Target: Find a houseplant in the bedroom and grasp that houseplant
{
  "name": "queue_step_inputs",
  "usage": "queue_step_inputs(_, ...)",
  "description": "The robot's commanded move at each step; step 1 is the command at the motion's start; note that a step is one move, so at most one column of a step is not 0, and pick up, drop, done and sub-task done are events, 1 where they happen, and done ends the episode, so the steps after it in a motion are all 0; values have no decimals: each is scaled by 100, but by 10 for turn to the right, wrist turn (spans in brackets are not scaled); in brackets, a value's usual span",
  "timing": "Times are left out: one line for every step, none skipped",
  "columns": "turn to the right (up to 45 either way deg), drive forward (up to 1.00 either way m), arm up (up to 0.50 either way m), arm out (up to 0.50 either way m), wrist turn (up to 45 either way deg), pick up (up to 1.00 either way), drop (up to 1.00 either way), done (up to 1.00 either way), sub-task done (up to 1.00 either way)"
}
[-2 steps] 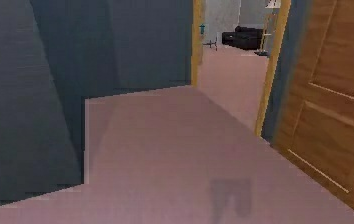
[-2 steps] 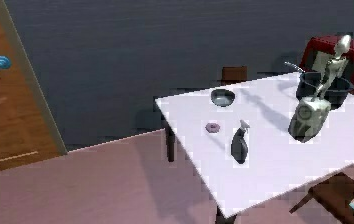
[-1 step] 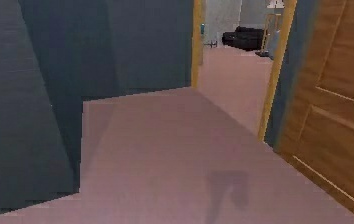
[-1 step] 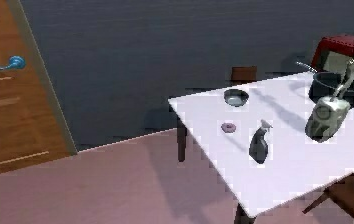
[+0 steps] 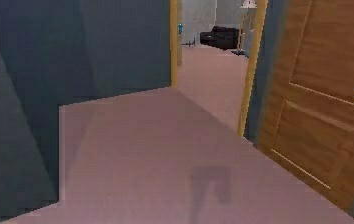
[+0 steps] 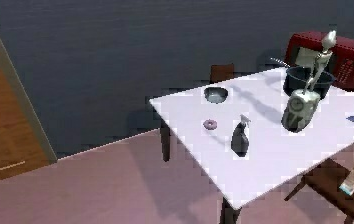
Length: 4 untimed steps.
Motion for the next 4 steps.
queue_step_inputs(30, 0, 0, 0, 0, 0, 0, 0, 0)
queue_step_inputs(0, 100, 0, 0, 0, 0, 0, 0, 0)
queue_step_inputs(0, 100, 0, 0, 0, 0, 0, 0, 0)
queue_step_inputs(0, 75, 0, 0, 0, 0, 0, 0, 0)
